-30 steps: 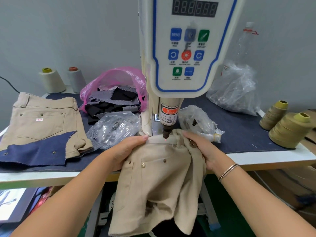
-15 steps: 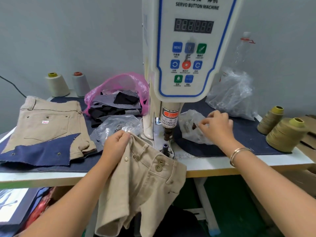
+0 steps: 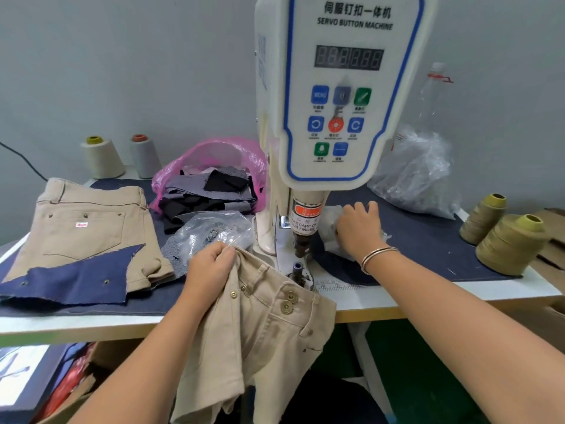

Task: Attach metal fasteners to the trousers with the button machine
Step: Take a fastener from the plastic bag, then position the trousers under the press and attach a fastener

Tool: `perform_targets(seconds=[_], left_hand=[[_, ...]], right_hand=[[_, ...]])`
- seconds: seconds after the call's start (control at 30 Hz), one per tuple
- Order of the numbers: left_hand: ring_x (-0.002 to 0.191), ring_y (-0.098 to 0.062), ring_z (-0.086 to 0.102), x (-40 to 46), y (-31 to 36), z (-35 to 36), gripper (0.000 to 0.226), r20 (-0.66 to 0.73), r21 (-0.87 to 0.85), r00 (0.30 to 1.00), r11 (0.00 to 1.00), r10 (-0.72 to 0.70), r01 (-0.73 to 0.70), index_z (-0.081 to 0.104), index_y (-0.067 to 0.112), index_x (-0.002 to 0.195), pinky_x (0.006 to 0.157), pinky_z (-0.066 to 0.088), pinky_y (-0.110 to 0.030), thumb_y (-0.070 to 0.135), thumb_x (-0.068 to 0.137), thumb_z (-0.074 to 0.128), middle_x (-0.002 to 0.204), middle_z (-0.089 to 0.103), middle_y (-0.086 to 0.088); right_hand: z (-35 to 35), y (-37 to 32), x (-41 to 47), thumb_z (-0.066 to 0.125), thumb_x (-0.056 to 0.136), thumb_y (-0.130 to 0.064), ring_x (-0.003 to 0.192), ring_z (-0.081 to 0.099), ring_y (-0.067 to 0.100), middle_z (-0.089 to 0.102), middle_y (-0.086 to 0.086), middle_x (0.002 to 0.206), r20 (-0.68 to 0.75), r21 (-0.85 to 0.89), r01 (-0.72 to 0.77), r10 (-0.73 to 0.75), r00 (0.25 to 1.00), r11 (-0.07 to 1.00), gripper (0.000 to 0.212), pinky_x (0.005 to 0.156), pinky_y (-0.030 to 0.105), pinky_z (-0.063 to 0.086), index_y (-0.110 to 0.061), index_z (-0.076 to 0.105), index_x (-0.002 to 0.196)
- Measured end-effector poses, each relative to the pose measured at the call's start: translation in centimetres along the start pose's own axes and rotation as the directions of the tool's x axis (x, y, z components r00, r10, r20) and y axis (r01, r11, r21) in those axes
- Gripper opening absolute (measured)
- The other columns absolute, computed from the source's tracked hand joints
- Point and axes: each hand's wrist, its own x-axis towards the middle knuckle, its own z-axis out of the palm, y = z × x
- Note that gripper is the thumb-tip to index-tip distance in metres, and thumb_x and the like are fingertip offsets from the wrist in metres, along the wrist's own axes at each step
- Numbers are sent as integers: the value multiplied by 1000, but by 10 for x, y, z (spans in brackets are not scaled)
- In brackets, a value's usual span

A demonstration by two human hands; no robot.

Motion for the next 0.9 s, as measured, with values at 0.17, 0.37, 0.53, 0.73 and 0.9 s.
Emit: perform_targets(seconds=[0.17, 0.37, 0.53, 0.73, 0.9], left_hand=[[65, -15, 42, 0, 1, -2, 31, 6, -4, 1000, 1000, -4, 4, 48, -7, 70, 61, 33, -31, 15, 91, 54, 65, 45, -6], [66, -14, 43, -1, 4, -4, 44, 35, -50, 999, 999, -18, 20, 51, -8, 74, 63, 34, -31, 35, 75, 47, 68, 48, -7], [67, -15, 44, -1, 1, -4, 39, 39, -49, 999, 999, -11, 13, 51, -8, 75, 64, 35, -31, 30, 81, 50, 69, 48, -7], [66, -14, 43, 0, 1, -3, 33, 38, -40, 999, 999, -11, 12, 49, -7, 73, 63, 34, -31, 23, 87, 53, 67, 46, -6], [64, -14, 43, 1, 0, -2, 32, 30, -30, 1000, 1000, -3, 4, 49, -5, 71, 63, 35, -32, 20, 90, 54, 65, 47, -4]], right_hand=[[1, 3, -1, 49, 90, -24, 111, 45, 22, 53, 0, 112, -5, 85, -41, 41, 999, 996, 22, 105, 47, 22, -25, 64, 106], [0, 14, -8, 46, 94, -31, 106, 46, 22, 53, -1, 102, -16, 171, -88, 92, 996, 981, 21, 110, 59, 14, -25, 66, 97], [-4, 18, -15, 46, 94, -33, 108, 45, 23, 54, -1, 107, -13, 216, -68, 72, 997, 974, 23, 109, 67, 12, -25, 67, 93], [-10, 26, -32, 67, 85, -19, 140, 24, 29, 50, 8, 128, -208, 501, -40, 166, 964, 864, 9, 112, 57, -6, -16, 74, 80], [-32, 16, -71, 76, 76, -14, 97, 56, 21, 62, 3, 94, -296, 834, 45, 376, 878, 550, 6, 87, 27, 40, -13, 71, 75]])
